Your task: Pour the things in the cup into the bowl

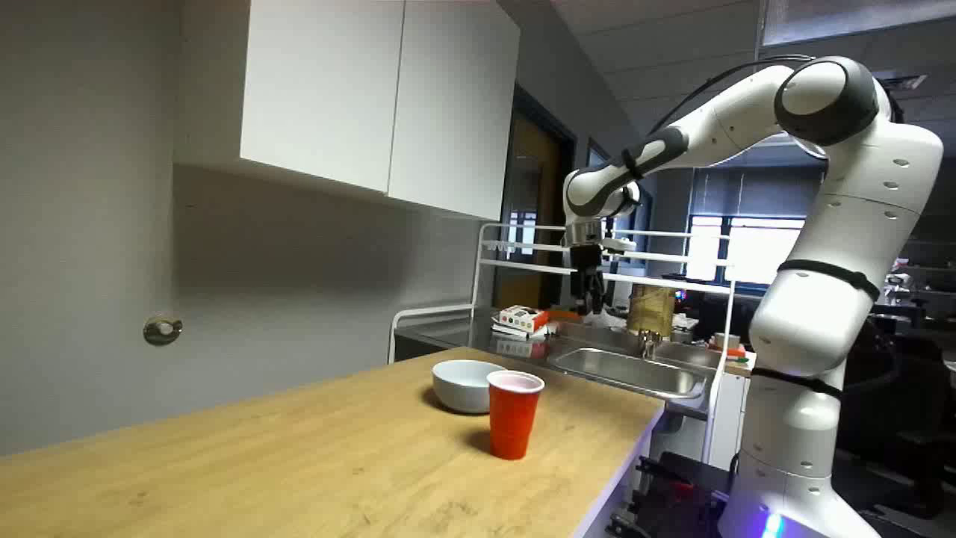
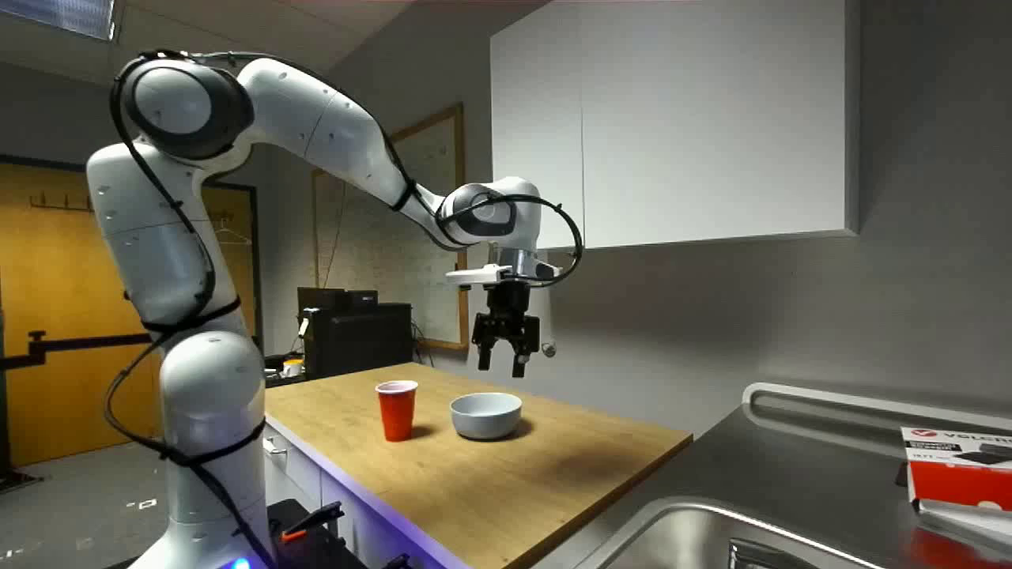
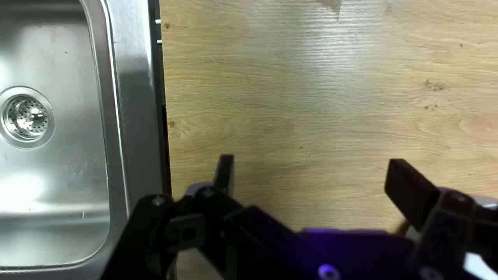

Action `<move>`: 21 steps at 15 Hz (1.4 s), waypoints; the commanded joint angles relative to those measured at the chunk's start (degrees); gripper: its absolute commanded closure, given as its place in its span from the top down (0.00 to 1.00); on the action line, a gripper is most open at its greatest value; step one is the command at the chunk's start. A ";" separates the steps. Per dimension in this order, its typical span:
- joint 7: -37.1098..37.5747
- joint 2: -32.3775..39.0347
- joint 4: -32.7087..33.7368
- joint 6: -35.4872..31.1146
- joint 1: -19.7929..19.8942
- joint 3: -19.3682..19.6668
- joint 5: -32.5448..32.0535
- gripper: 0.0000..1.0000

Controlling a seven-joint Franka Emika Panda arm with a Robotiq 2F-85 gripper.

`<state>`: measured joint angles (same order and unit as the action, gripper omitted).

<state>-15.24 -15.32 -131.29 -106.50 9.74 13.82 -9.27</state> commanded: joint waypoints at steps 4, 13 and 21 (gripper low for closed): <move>-0.06 0.00 0.25 -0.03 0.29 -0.28 0.08 1.00; 3.01 2.08 1.03 0.14 -1.63 -3.63 -1.67 1.00; 14.97 10.17 4.93 4.05 -10.84 -16.76 -11.17 1.00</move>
<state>-4.19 -8.41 -130.09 -105.91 1.50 0.69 -16.34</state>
